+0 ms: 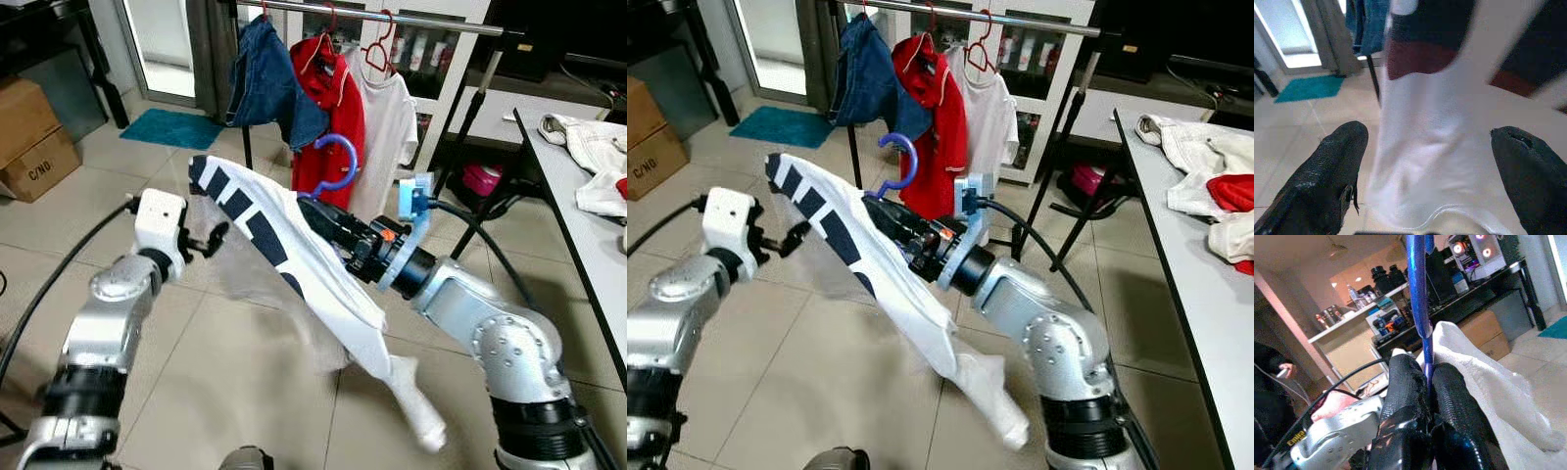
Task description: Hang hanger
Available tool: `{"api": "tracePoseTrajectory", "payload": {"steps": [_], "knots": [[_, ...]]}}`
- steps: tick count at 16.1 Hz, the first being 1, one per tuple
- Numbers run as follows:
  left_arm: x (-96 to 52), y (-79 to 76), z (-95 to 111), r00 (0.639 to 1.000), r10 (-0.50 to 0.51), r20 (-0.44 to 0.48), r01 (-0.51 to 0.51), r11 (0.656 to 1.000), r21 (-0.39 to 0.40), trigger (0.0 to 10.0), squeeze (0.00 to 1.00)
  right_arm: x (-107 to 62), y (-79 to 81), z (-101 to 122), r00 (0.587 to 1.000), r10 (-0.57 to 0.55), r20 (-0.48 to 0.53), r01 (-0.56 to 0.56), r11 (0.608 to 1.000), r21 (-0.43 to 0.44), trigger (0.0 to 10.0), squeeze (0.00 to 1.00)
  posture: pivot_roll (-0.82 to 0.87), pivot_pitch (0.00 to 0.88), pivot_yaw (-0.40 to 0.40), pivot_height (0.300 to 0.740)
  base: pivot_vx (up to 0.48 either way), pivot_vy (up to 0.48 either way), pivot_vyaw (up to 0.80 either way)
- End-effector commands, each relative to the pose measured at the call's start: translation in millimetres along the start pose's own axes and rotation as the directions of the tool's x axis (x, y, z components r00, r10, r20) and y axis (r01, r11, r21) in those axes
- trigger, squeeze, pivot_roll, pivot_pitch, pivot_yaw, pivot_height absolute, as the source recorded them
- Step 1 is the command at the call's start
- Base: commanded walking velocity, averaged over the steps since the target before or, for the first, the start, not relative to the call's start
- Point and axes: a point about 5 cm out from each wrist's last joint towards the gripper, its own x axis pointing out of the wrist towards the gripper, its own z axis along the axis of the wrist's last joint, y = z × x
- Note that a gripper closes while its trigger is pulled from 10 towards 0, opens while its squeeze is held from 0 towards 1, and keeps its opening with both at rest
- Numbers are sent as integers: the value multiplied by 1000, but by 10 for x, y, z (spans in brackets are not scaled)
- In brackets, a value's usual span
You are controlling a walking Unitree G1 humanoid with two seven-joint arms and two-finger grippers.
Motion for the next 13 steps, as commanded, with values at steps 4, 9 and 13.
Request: {"api": "tracePoseTrajectory", "payload": {"steps": [4, 9, 13], "knots": [[52, 32, 74, 998, -40, 56, 39, 999, 22, 10000, 0, -84, 94, 54, 997, 65, 33, -68, 995, 75, 10000, 0, -27, 0, 1, 740, 0, 0, 0], [57, 92, -7, 998, -60, 33, 58, 997, 50, 3373, 0, -83, 111, 53, 997, 75, 31, -77, 992, 95, 10000, 0, -21, 0, -4, 740, 0, 0, 0], [104, 82, -69, 994, -105, 18, 103, 992, 67, 0, 0, -92, 126, 74, 996, 82, 34, -85, 991, 104, 10000, 0, -28, 0, 2, 740, 0, 0, 0]]}}
